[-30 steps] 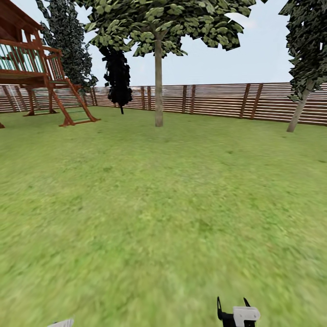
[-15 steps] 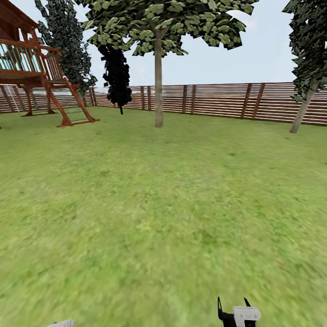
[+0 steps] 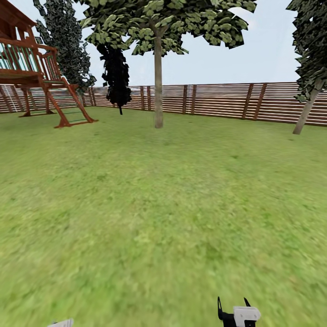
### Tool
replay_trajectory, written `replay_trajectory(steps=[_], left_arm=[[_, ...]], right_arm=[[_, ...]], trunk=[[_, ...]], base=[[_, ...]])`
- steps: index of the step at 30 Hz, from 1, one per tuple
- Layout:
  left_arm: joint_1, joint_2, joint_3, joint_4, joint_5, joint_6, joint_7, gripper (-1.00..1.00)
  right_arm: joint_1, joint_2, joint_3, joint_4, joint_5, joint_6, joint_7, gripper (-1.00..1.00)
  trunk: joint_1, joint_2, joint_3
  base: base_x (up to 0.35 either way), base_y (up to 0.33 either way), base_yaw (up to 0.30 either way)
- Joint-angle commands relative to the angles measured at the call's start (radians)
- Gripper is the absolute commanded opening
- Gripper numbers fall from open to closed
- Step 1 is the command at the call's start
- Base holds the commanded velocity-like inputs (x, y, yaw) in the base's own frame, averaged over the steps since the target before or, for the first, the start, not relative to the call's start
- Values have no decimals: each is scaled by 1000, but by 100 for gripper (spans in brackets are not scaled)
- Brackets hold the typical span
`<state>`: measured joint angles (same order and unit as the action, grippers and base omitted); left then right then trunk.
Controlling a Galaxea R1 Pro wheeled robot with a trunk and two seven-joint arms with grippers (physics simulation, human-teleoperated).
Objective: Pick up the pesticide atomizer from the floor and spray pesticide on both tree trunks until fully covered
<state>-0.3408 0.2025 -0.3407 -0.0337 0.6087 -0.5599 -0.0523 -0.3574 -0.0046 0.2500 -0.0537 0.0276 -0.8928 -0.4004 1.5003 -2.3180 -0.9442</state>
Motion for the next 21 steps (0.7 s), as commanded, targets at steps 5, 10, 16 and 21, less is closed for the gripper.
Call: replay_trajectory(steps=[5,10,16,21], left_arm=[[0,0,0,0,-1,0,0,-100],[-1,0,0,0,-1,0,0,-100],[0,0,0,0,-1,0,0,-100],[0,0,0,0,-1,0,-1,-100]], right_arm=[[0,0,0,0,0,0,0,100],[0,0,0,0,0,0,0,100],[0,0,0,0,0,0,0,100],[0,-1,0,0,0,0,0,100]], trunk=[[0,0,0],[0,0,0],[0,0,0],[0,0,0]], base=[[332,0,0],[332,0,0],[332,0,0],[332,0,0]])
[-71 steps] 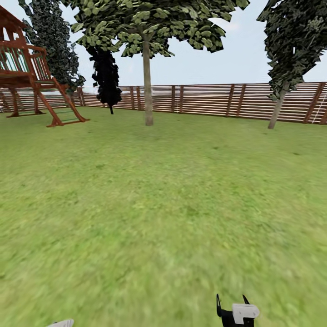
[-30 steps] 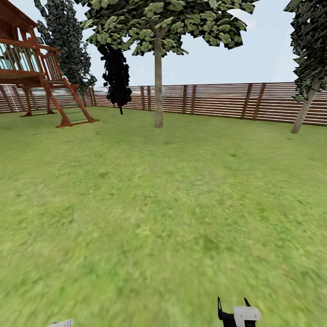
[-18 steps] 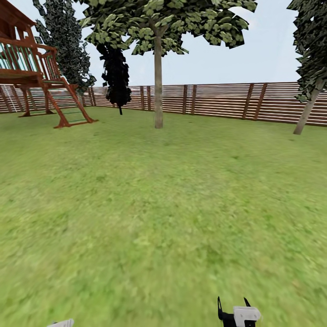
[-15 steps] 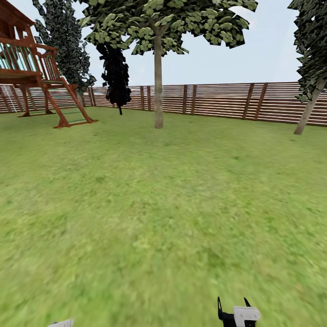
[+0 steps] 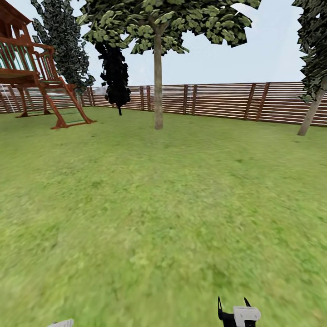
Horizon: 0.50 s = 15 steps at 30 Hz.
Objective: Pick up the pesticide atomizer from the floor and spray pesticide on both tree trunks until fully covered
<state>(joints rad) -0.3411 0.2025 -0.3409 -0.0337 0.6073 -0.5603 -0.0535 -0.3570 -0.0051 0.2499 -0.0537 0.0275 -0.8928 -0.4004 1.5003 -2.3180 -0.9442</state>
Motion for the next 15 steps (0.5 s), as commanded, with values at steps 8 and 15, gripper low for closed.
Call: replay_trajectory(steps=[8,15], left_arm=[[0,0,0,0,0,0,0,-100],[0,0,0,0,0,-1,0,-100]], right_arm=[[0,-3,-1,0,0,0,2,100],[0,-3,0,0,0,0,2,100]], trunk=[[0,0,0],[0,0,0]], base=[[332,0,0],[332,0,0]])
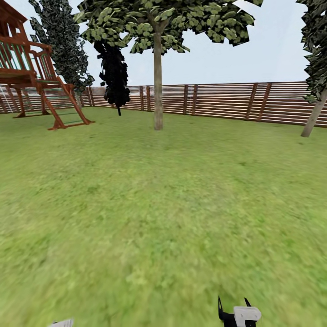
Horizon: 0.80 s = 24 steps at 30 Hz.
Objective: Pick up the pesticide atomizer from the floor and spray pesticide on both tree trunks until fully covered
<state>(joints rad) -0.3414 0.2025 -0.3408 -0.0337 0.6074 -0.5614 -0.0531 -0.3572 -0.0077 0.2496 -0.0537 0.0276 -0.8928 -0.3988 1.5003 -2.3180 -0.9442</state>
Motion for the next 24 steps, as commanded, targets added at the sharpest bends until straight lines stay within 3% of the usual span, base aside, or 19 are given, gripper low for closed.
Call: replay_trajectory(steps=[1,24], left_arm=[[0,0,0,0,0,0,0,-100],[0,0,0,0,0,0,1,-100]], right_arm=[[0,0,0,0,0,0,0,100],[0,3,0,14,0,0,0,100]], trunk=[[0,0,0],[0,0,0]], base=[[332,0,0],[332,0,0]])
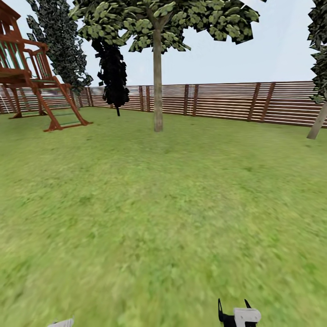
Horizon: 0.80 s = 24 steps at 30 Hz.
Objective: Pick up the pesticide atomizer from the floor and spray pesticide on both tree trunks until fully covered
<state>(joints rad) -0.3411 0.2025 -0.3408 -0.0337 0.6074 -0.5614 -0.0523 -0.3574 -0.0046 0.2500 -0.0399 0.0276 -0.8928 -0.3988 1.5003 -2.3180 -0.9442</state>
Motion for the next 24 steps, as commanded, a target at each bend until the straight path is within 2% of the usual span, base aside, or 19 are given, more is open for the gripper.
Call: replay_trajectory(steps=[1,24], left_arm=[[0,0,0,0,0,0,0,-100],[1,0,0,0,2,0,0,-100]], right_arm=[[0,0,0,0,0,0,0,100],[0,0,0,0,0,0,0,100]], trunk=[[0,0,0],[0,0,0]], base=[[332,0,0],[332,0,0]])
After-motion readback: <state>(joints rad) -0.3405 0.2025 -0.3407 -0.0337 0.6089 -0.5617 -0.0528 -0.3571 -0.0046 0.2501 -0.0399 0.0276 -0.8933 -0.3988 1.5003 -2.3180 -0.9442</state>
